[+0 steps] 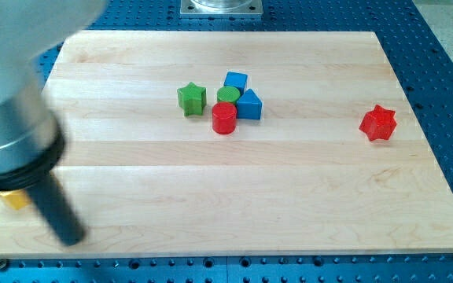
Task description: Slide the yellow hexagon into the green star
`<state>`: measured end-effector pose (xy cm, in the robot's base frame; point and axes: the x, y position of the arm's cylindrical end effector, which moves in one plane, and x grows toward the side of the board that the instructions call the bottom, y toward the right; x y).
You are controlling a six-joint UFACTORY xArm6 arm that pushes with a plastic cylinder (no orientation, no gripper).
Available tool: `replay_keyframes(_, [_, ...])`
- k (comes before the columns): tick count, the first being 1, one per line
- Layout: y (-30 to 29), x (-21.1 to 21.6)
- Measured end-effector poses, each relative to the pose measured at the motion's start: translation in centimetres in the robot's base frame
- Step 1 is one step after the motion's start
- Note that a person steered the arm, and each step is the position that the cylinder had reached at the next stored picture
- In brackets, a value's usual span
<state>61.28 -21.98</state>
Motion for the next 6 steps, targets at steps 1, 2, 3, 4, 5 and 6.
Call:
replay_keyframes(1, [-8.3,-2.2])
replay_keyframes(2, [-6.5,-3.8])
replay_keyframes(3, [-5.0,-6.1])
replay_keyframes(4, [-3.9,-9.8])
replay_keyframes(5, [3.5,-14.2])
replay_keyframes(6, [-0.8,-15.2])
